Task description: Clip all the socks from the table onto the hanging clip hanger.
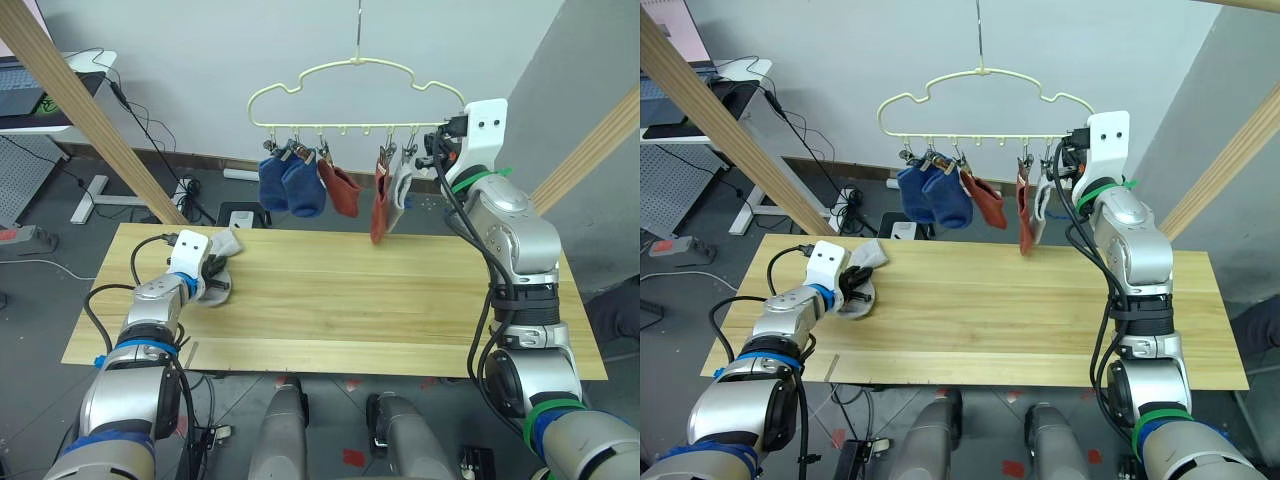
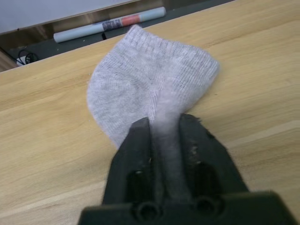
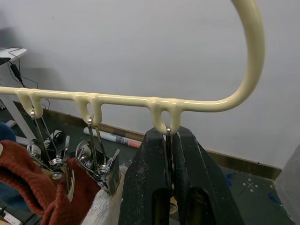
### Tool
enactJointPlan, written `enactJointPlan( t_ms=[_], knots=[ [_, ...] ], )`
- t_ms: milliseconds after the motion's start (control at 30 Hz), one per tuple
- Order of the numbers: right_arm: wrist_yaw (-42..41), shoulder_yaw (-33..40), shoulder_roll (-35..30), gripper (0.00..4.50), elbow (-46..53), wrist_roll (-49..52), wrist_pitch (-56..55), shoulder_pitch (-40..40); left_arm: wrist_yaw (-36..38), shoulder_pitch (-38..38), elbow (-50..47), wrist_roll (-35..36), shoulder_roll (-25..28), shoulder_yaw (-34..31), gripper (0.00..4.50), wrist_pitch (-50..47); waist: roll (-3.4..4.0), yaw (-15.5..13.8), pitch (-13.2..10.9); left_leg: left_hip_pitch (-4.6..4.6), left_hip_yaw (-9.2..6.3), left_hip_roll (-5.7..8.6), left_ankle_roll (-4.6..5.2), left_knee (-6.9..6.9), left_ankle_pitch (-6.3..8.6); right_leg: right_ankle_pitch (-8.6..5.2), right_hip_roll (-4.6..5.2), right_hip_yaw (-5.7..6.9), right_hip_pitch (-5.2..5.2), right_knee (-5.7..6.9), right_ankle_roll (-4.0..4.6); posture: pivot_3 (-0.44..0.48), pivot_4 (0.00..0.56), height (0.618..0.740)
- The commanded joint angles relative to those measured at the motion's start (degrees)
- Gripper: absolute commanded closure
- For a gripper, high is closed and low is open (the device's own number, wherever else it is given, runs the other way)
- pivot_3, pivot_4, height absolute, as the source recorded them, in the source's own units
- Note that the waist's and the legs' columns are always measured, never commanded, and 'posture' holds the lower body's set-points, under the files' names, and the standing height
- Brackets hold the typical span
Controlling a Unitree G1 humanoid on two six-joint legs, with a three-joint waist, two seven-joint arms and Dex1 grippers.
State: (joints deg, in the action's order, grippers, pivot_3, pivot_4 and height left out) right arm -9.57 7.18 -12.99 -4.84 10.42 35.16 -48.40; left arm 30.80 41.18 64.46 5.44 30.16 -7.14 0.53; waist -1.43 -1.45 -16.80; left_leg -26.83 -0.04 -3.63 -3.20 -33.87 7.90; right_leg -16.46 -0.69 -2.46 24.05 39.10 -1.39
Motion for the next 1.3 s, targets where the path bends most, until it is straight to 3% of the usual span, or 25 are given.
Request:
enactJointPlan(
  t_ms=[33, 167, 267, 433, 600, 867, 1300],
  knots=[
    [0.10, 1.34, -1.19, 4.50, -0.84, 0.28, -0.32, -0.26, 1.51, -1.88, -1.52, 0.01, -1.26, 0.12, 4.47, -0.53, 0.00, -0.02, 0.00, 0.00, -0.01, 0.00, 0.00, -0.01, 0.00, 0.00, 0.00, 0.00, 0.00, 0.00, 0.01, 0.058, 0.328, 0.740],
    [-0.35, 1.42, -1.71, 4.50, -1.12, 0.31, -0.34, -0.42, 4.91, -3.77, -6.82, 2.02, -2.79, -0.67, 4.47, 2.01, 0.00, -0.02, 0.00, 0.00, 0.00, 0.01, 0.00, -0.02, 0.00, 0.01, 0.00, 0.00, -0.01, 0.00, 0.01, 0.054, 0.319, 0.740],
    [-1.87, 0.69, -3.24, 4.50, -0.46, 0.20, 0.70, -0.18, 11.04, -8.91, -23.90, 7.66, -6.12, -0.81, 4.47, 2.16, 0.00, -0.15, 0.00, -0.05, 0.00, 0.00, 0.00, -0.02, 0.00, 0.09, 0.03, 0.00, 0.01, -0.01, 0.14, 0.054, 0.319, 0.740],
    [-6.17, 1.15, -8.32, 4.50, 1.32, 2.05, 5.98, -1.45, 15.41, -17.64, -55.44, 11.84, -9.34, 5.95, 4.47, -3.45, -0.03, -0.11, -0.02, -0.11, -0.01, -0.01, -0.02, -0.03, -0.01, 0.14, 0.11, 0.12, -0.03, -0.02, 0.20, 0.027, 0.319, 0.740],
    [-7.63, 2.52, -10.37, 4.50, 3.12, 5.66, 12.98, -3.03, 12.19, -17.49, -66.66, 11.45, -13.55, 9.94, 4.47, -6.00, -0.02, 0.42, -0.02, -0.02, 0.05, 0.00, 0.00, -0.08, -0.01, 0.01, 0.08, 0.03, -0.12, -0.03, -0.01, 0.004, 0.317, 0.740],
    [-0.08, 15.27, -4.13, 4.50, 5.90, 16.49, 35.73, -9.15, 8.61, -15.87, -66.95, 5.61, -21.01, 18.23, 4.47, -1.22, -0.01, 0.51, -0.03, -0.05, 0.03, 0.01, 0.01, -0.10, 0.00, 0.08, 0.06, 0.04, -0.12, -0.04, 0.08, -0.027, 0.312, 0.740],
    [7.85, 24.98, 2.33, 4.50, 10.46, 20.19, 49.23, -14.42, 6.16, -16.16, -64.36, 1.28, -23.26, 20.75, 4.47, 4.56, -0.01, 1.52, -0.02, -0.10, 0.04, 0.00, 0.02, -0.08, 0.00, 0.08, 0.02, 0.02, -0.04, -0.02, 0.09, -0.044, 0.277, 0.740]
  ],
)
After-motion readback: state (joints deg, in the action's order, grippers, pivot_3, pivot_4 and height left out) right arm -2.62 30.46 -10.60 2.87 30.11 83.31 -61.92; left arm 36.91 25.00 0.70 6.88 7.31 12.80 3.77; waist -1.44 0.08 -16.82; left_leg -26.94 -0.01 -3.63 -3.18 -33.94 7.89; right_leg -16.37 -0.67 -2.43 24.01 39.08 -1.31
